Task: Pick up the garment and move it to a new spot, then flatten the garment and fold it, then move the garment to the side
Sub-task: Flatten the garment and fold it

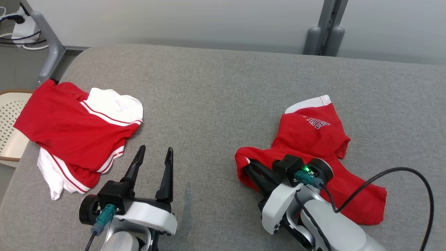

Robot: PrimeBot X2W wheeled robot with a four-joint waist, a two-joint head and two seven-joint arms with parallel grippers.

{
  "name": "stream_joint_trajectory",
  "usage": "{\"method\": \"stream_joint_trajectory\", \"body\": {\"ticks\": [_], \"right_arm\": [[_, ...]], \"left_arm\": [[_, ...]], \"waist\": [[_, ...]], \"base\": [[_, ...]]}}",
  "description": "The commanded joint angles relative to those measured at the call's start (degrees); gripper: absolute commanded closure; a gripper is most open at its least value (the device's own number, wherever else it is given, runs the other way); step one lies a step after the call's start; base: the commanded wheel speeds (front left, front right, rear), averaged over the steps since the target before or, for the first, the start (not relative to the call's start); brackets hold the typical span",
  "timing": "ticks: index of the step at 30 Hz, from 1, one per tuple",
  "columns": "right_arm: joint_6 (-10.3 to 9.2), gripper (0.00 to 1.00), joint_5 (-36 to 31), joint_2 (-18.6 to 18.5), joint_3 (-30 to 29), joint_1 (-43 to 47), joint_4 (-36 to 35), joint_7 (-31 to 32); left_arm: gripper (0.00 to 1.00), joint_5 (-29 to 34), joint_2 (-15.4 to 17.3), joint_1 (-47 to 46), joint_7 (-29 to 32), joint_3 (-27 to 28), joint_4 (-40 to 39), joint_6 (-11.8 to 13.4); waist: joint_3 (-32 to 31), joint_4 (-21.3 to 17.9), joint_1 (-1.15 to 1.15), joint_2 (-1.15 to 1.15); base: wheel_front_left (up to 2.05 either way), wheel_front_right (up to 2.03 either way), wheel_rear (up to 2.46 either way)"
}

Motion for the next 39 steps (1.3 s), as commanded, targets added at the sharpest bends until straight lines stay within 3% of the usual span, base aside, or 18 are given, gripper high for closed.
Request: {"method": "stream_joint_trajectory", "body": {"ticks": [1,2,3,10,15,20,26,34,39], "right_arm": [[0.01,0.51,1.1,-0.2,1.3,-0.9,1.4,-0.3],[0.01,0.04,1.7,-0.2,2.4,-1.3,2.1,-0.4],[0.01,0.00,2.5,-0.2,3.5,-1.7,2.6,-0.4],[0.01,0.00,6.7,-0.3,8.9,-1.9,2.7,-0.8],[0.01,0.00,6.3,-0.3,7.8,0.6,0.9,-1.1],[0.01,0.00,1.0,-0.4,1.5,5.8,-3.6,-1.1],[0.01,0.00,-3.8,-3.4,-6.0,12.8,-11.0,-1.1],[0.01,0.00,-12.9,-9.6,-21.0,22.4,-20.8,-1.0],[0.00,0.00,-15.4,-13.0,-23.7,26.8,-23.5,1.4]], "left_arm": [[0.00,-0.4,0.2,-1.0,0.0,-0.1,-0.2,0.2],[0.00,-0.4,0.2,-1.2,0.0,-0.2,-0.3,0.3],[0.00,-0.5,0.2,-1.3,0.0,-0.3,-0.3,0.4],[0.00,-0.6,0.2,-0.9,0.0,0.2,-0.5,0.7],[0.00,-0.1,0.2,-0.4,0.0,0.8,-0.7,0.7],[0.00,0.4,0.2,0.3,0.0,1.6,-0.8,0.7],[0.00,1.0,0.2,0.9,0.0,2.3,-0.9,0.4],[0.00,1.2,0.2,1.2,0.0,2.6,-1.1,0.2],[0.00,1.1,0.2,1.0,0.0,2.5,-1.1,-0.1]], "waist": [[0.4,0.2,0.00,0.00],[0.6,0.3,0.00,0.00],[0.7,0.3,0.00,0.00],[1.0,-0.5,0.00,0.00],[0.7,-2.1,0.00,0.00],[0.3,-4.2,0.00,0.00],[-0.1,-6.0,0.00,0.00],[-0.4,-8.3,0.00,0.00],[-0.4,-8.6,0.00,0.00]], "base": [[0.00,0.00,0.00],[0.00,0.00,0.00],[0.00,0.00,0.00],[0.00,0.00,0.00],[0.00,0.00,0.00],[0.00,0.00,0.00],[0.00,0.00,0.00],[0.00,0.00,0.00],[0.00,0.00,0.00]]}}
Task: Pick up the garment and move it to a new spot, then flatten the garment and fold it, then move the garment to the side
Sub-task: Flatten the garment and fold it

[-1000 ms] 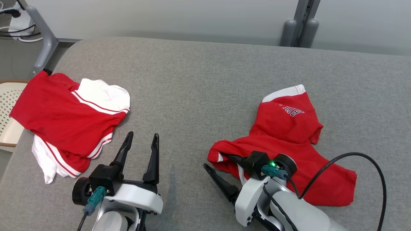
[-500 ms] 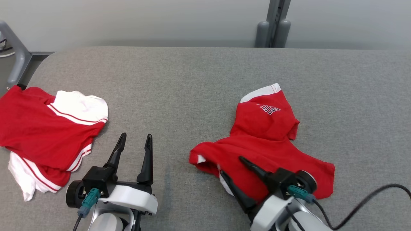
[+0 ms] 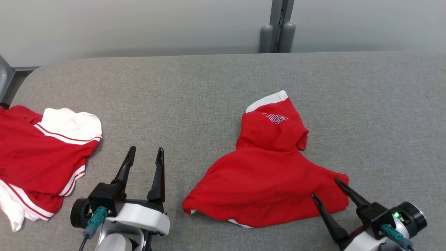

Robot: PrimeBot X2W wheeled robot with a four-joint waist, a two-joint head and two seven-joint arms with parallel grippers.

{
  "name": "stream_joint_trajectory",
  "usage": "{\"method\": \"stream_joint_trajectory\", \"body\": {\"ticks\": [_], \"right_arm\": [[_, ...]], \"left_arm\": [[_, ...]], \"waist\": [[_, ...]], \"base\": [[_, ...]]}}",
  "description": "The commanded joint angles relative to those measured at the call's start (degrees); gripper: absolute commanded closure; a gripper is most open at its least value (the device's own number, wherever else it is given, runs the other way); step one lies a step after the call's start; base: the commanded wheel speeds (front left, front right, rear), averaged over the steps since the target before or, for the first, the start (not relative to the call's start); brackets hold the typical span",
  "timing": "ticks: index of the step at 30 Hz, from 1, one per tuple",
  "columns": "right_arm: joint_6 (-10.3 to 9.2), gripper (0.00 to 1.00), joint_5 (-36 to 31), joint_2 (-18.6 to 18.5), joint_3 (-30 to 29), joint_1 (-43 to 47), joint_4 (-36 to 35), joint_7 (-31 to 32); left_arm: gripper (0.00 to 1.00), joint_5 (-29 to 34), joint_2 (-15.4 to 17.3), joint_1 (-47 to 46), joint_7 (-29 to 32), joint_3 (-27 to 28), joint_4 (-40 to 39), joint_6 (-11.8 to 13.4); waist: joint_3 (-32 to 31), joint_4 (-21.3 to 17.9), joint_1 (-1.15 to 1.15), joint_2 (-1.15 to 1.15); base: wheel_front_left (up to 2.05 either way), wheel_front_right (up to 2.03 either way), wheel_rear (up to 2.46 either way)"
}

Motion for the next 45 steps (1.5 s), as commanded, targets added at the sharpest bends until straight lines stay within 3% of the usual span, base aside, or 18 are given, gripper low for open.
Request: {"method": "stream_joint_trajectory", "body": {"ticks": [1,8,19,20,21,22,24,25,31,36,45], "right_arm": [[-0.01,0.00,-0.2,-1.1,0.3,0.9,-0.6,0.5],[-0.01,0.00,0.3,-5.8,3.9,2.6,-0.9,3.7],[-0.01,0.02,1.1,-4.4,8.6,-3.8,13.7,1.8],[-0.01,0.12,1.1,-4.3,9.0,-4.5,14.9,1.4],[-0.01,0.29,1.1,-4.1,9.3,-5.2,16.1,1.2],[-0.01,0.53,1.2,-3.9,9.7,-5.9,17.1,0.9],[-0.01,0.75,1.5,-3.6,10.6,-7.0,18.8,0.3],[-0.01,1.00,1.7,-3.5,11.0,-7.4,19.2,0.0],[-0.01,1.00,3.5,-3.9,11.7,-9.2,18.1,-1.7],[-0.01,1.00,6.5,-5.1,10.9,-9.6,12.2,-2.2],[-0.01,1.00,11.1,-9.5,9.1,-12.0,1.8,4.8]], "left_arm": [[0.00,0.2,0.2,0.0,0.0,0.0,-0.1,-0.3],[0.00,0.1,0.2,0.4,0.0,-0.2,0.1,-0.4],[0.00,0.5,0.2,0.6,0.0,0.2,0.1,-0.2],[0.00,0.5,0.2,0.6,0.0,0.3,0.0,-0.1],[0.00,0.5,0.2,0.7,0.0,0.5,0.0,-0.2],[0.00,0.6,0.2,0.7,0.0,0.7,-0.1,-0.2],[0.00,0.6,0.2,0.7,0.0,1.1,-0.1,-0.3],[0.00,0.6,0.2,0.7,0.0,1.3,-0.2,-0.3],[0.00,0.6,0.2,1.0,0.0,2.1,-0.5,-0.1],[0.00,0.3,0.2,1.2,0.0,2.4,-0.8,0.1],[0.00,-0.6,0.2,0.1,0.0,2.2,-1.3,0.4]], "waist": [[0.0,0.0,0.00,0.00],[-0.2,0.5,0.00,0.00],[-0.6,3.0,0.00,0.00],[-0.7,3.2,0.00,0.00],[-0.6,3.3,0.00,0.00],[-0.6,3.5,0.00,0.00],[-0.7,3.7,0.00,0.00],[-0.7,3.8,0.00,0.00],[-0.8,3.7,0.00,0.00],[-0.8,3.1,0.00,0.00],[0.1,3.6,0.00,0.00]], "base": [[0.00,0.00,0.00],[0.00,0.00,0.00],[0.00,0.00,0.00],[0.00,0.00,0.00],[0.00,0.00,0.00],[0.00,0.00,0.00],[0.00,0.00,0.00],[0.00,0.00,0.00],[0.00,0.00,0.00],[0.00,0.00,0.00],[0.00,0.00,0.00]]}}
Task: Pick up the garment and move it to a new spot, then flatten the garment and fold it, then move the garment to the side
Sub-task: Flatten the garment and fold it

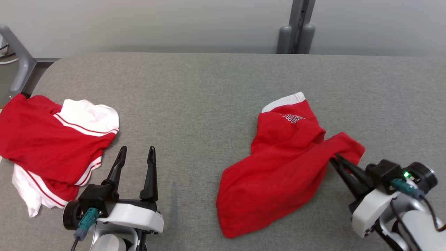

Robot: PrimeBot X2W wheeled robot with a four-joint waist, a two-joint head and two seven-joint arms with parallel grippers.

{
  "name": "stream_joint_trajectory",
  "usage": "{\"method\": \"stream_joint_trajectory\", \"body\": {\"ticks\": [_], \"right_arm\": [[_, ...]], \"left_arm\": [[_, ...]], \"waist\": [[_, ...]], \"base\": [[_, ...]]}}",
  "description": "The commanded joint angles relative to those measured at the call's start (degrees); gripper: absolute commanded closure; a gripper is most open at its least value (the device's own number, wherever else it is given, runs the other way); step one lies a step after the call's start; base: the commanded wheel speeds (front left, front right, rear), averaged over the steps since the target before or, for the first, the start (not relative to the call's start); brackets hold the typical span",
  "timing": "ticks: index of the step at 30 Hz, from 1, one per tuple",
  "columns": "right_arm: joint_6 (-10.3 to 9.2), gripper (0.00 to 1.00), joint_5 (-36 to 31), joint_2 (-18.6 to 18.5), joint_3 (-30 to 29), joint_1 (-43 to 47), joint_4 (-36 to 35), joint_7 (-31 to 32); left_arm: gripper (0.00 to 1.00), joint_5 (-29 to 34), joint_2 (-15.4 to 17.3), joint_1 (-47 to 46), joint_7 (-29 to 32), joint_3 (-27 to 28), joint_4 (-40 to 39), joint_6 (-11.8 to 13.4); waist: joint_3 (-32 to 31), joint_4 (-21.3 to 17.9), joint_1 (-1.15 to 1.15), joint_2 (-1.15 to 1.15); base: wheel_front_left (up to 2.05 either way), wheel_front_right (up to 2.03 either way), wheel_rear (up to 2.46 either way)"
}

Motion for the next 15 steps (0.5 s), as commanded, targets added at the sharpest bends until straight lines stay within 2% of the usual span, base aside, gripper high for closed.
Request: {"method": "stream_joint_trajectory", "body": {"ticks": [1,8,12,15], "right_arm": [[-0.01,1.00,0.6,-1.1,-0.5,-0.9,-0.8,1.3],[-0.01,1.00,2.8,-4.1,-3.2,-5.2,-1.8,7.1],[-0.01,1.00,2.1,-3.7,-2.4,-8.7,1.9,8.4],[-0.01,1.00,3.0,-2.0,-0.7,-11.3,5.9,8.1]], "left_arm": [[0.00,-0.2,0.2,-1.0,0.0,0.1,-0.3,0.2],[0.00,-1.0,0.2,-1.7,0.0,0.1,-0.6,0.4],[0.00,-1.2,0.2,-2.4,0.0,-0.3,-0.6,0.6],[0.00,-1.5,0.2,-2.6,0.0,-0.4,-0.6,0.7]], "waist": [[0.4,0.5,0.00,0.00],[2.0,2.9,0.00,0.00],[2.8,3.8,0.00,0.00],[3.2,4.2,0.00,0.00]], "base": [[0.00,0.00,0.00],[0.00,0.00,0.00],[0.00,0.00,0.00],[0.00,0.00,0.00]]}}
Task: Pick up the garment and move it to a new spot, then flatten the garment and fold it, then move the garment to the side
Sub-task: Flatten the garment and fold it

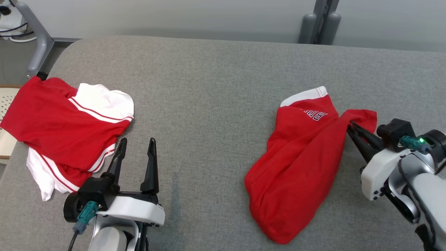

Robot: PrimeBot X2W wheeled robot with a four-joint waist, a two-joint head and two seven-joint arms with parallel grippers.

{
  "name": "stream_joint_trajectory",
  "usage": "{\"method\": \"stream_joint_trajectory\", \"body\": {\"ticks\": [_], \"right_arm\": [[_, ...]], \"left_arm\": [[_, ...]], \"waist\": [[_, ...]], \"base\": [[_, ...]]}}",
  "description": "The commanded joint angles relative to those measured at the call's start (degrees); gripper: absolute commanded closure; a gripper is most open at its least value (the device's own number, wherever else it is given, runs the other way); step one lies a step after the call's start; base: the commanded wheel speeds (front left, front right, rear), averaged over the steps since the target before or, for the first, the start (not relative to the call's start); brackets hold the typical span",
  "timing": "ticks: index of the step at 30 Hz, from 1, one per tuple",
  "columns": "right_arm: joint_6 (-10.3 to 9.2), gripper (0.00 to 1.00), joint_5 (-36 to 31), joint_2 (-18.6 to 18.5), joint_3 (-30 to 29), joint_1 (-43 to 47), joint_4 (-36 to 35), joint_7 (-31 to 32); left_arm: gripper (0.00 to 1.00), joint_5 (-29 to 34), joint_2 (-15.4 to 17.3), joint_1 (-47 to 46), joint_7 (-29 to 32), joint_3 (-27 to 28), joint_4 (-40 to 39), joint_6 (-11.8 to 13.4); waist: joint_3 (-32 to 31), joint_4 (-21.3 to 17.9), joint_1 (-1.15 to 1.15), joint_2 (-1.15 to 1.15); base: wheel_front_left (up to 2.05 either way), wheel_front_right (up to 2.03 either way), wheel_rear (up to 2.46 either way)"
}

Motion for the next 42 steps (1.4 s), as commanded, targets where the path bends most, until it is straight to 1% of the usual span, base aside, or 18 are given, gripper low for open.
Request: {"method": "stream_joint_trajectory", "body": {"ticks": [1,4,8,9,11,12,13,18,21,23,25,27,31,34,36,38,42], "right_arm": [[-0.01,1.00,-0.3,0.4,1.0,-1.6,2.2,-0.5],[-0.01,1.00,0.6,2.2,2.6,-4.3,7.7,-2.0],[-0.01,1.00,0.5,3.5,4.2,-7.5,15.0,-5.2],[-0.01,0.94,0.3,3.6,4.4,-8.2,16.6,-6.2],[-0.01,0.56,0.2,3.9,4.9,-9.2,19.4,-8.2],[-0.01,0.19,0.1,4.0,5.2,-9.6,20.5,-9.3],[-0.01,0.00,0.0,4.0,5.5,-9.9,21.3,-10.2],[-0.01,0.00,0.6,3.4,6.7,-10.2,22.2,-12.9],[0.00,0.00,-0.1,2.3,8.2,-9.1,19.5,-14.5],[0.00,0.00,-0.7,0.9,11.5,-7.6,15.5,-15.2],[-0.01,0.00,-1.0,-1.5,15.4,-6.5,10.1,-15.5],[-0.01,0.00,-1.0,-4.4,20.5,-5.2,4.2,-15.7],[-0.01,0.00,-2.9,-10.7,28.9,-4.4,-6.9,-15.7],[-0.01,0.00,-4.6,-14.1,33.5,-5.5,-12.9,-15.7],[-0.01,0.00,-5.6,-15.8,36.3,-6.4,-14.8,-15.7],[-0.01,0.00,-6.3,-16.6,39.0,-7.4,-14.8,-15.7],[-0.01,0.00,-5.9,-15.2,41.9,-9.3,-12.9,-15.7]], "left_arm": [[0.00,-0.4,0.2,-0.8,0.0,0.1,-0.2,0.3],[0.00,-0.3,0.2,-1.3,0.0,0.0,-0.2,0.3],[0.00,-0.1,0.2,-1.6,0.0,-0.2,-0.3,0.3],[0.00,0.0,0.2,-1.6,0.0,-0.2,-0.4,0.3],[0.00,0.2,0.2,-1.6,0.0,0.0,-0.5,0.2],[0.00,0.3,0.2,-1.5,0.0,0.1,-0.5,0.2],[0.00,0.4,0.2,-1.4,0.0,0.2,-0.6,0.2],[0.00,0.7,0.2,-0.6,0.0,0.6,-0.7,0.3],[0.00,0.8,0.2,-0.2,0.0,0.9,-0.8,0.2],[0.00,1.0,0.2,0.0,0.0,1.1,-0.8,0.1],[0.00,1.1,0.2,0.2,0.0,1.2,-0.8,0.0],[0.00,1.2,0.2,0.3,0.0,1.3,-0.8,-0.1],[0.00,1.4,0.2,0.2,0.0,1.5,-0.7,-0.2],[0.00,1.5,0.2,0.2,0.0,1.5,-0.7,-0.3],[0.00,1.5,0.2,0.1,0.0,1.3,-0.5,-0.4],[0.00,1.5,0.2,-0.1,0.0,1.0,-0.3,-0.6],[0.00,1.1,0.2,-0.7,0.0,0.3,-0.1,-0.6]], "waist": [[0.3,0.3,0.00,0.00],[0.6,0.5,0.00,0.00],[0.9,0.7,0.00,0.00],[0.9,0.7,0.00,0.00],[0.9,0.5,0.00,0.00],[0.8,0.4,0.00,0.00],[0.7,0.2,0.00,0.00],[0.1,-0.8,0.00,0.00],[-0.4,-1.7,0.00,0.00],[-0.6,-2.4,0.00,0.00],[-0.8,-3.0,0.00,0.00],[-1.0,-3.4,0.00,0.00],[-1.0,-4.0,0.00,0.00],[-0.9,-4.2,0.00,0.00],[-1.0,-4.2,0.00,0.00],[-1.0,-3.8,0.00,0.00],[-0.9,-2.4,0.00,0.00]], "base": [[0.00,0.00,0.00],[0.00,0.00,0.00],[0.00,0.00,0.00],[0.00,0.00,0.00],[0.00,0.00,0.00],[0.00,0.00,0.00],[0.00,0.00,0.00],[0.00,0.00,0.00],[0.00,0.00,0.00],[0.00,0.00,0.00],[0.00,0.00,0.00],[0.00,0.00,0.00],[0.00,0.00,0.00],[0.00,0.00,0.00],[0.00,0.00,0.00],[0.00,0.00,0.00],[0.00,0.00,0.00]]}}
